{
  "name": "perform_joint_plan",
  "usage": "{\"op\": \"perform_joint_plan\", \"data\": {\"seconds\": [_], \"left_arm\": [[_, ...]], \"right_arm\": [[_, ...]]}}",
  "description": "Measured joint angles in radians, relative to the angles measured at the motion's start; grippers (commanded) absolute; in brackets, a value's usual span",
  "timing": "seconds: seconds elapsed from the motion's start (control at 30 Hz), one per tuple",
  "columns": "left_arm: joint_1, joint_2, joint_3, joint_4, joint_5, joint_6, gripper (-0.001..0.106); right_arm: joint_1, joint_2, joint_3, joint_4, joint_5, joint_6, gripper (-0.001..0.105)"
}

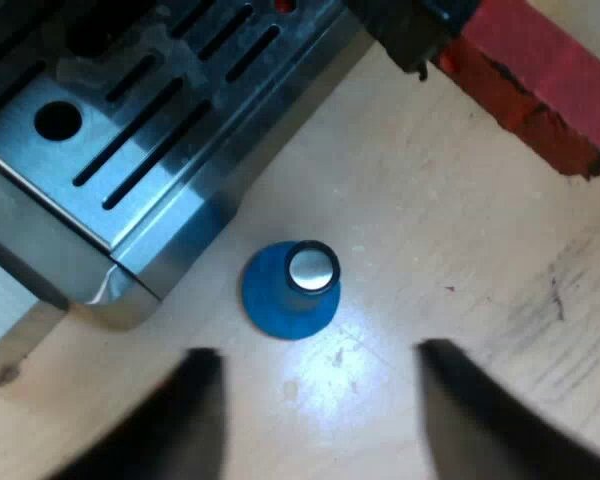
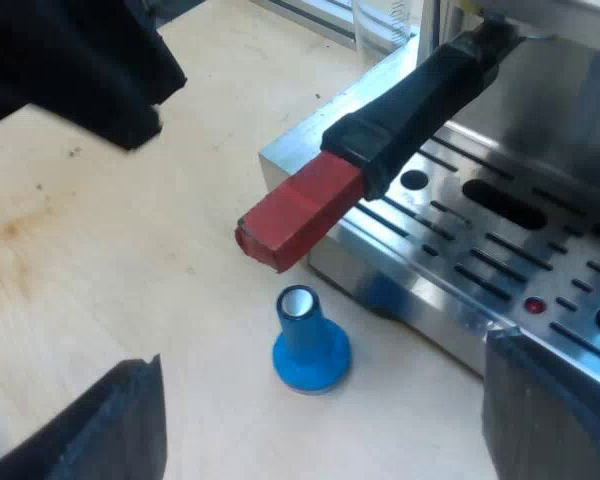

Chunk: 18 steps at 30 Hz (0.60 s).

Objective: Put the handle in the coffee machine

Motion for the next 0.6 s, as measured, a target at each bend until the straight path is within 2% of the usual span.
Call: {"op": "perform_joint_plan", "data": {"seconds": [0.07, 0.1, 0.2, 0.37, 0.5, 0.6], "left_arm": [[0.0, 0.0, 0.0, 0.013, 0.0, -0.002, 0.07], [0.0, 0.0, 0.0, 0.021, 0.0, -0.002, 0.075], [0.0, 0.0, 0.0, 0.038, 0.0, -0.002, 0.075], [0.0, 0.0, 0.0, 0.043, 0.005, -0.002, 0.075], [0.0, 0.0, 0.0, 0.038, 0.036, -0.005, 0.075], [0.0, 0.0, 0.0, 0.034, 0.063, -0.035, 0.075]], "right_arm": [[0.0, 0.0, 0.0, 0.0, 0.0, 0.006, 0.067], [0.0, 0.0, 0.0, 0.0, 0.0, 0.008, 0.067], [0.0, 0.0, -0.002, 0.0, -0.002, 0.044, 0.067], [0.0, 0.0, -0.032, 0.011, -0.022, 0.055, 0.067], [-0.037, 0.0, -0.089, 0.064, -0.098, 0.057, 0.067], [-0.068, 0.0, -0.124, 0.115, -0.132, 0.057, 0.067]]}}
